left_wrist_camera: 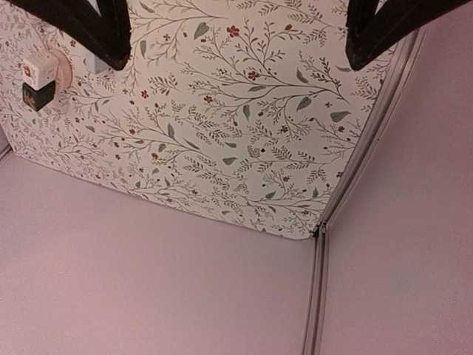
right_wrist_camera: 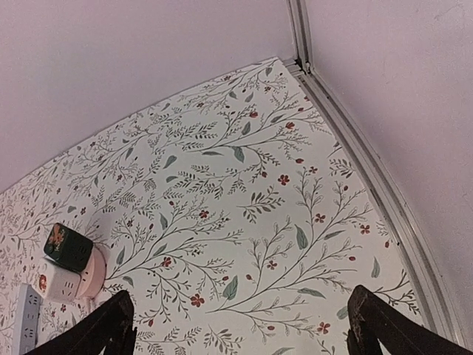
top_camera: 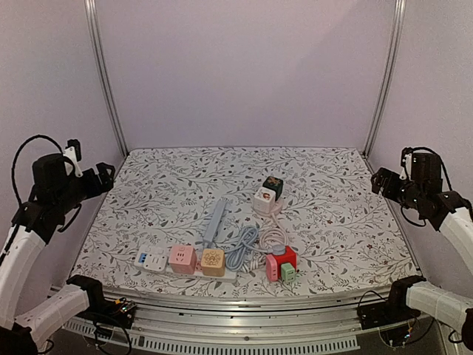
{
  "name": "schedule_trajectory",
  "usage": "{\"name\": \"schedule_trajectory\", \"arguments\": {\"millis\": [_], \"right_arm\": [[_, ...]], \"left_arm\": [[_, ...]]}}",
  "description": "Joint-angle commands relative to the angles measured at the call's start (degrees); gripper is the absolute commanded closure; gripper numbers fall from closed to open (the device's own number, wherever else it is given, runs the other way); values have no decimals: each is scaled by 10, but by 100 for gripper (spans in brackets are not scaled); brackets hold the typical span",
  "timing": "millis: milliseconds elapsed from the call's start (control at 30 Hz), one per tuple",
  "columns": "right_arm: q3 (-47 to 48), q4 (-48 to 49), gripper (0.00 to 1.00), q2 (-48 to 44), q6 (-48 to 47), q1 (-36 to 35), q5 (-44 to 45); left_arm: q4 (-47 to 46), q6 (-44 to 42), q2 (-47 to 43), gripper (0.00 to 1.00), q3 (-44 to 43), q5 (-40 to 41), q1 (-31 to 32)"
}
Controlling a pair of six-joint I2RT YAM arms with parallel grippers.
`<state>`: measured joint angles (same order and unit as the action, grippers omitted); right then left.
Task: Pull the plug off the socket
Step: Move the socket to the center of the board.
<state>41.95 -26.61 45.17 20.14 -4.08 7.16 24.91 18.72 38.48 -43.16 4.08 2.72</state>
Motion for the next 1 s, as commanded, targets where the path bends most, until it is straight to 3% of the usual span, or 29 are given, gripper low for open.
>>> {"name": "schedule_trajectory", "arguments": {"millis": [0,367,467,700,967], "right_arm": [[33,-46,1,46,3,-72,-24],[64,-3,1,168,61,-327,25],[88,16,1,207,56,-403,24],[174,33,1,329,4,-540,-14],[291,38,1,481,-60,-616,-60]], "left_arm": [[-15,96,15,1,29,-7,73],[-66,231,145,0,65,126,373],[-72,269,197,0,67,170,426],[-96,318,247,0,72,169,434],[-62,349,196,0,101,181,417]]}}
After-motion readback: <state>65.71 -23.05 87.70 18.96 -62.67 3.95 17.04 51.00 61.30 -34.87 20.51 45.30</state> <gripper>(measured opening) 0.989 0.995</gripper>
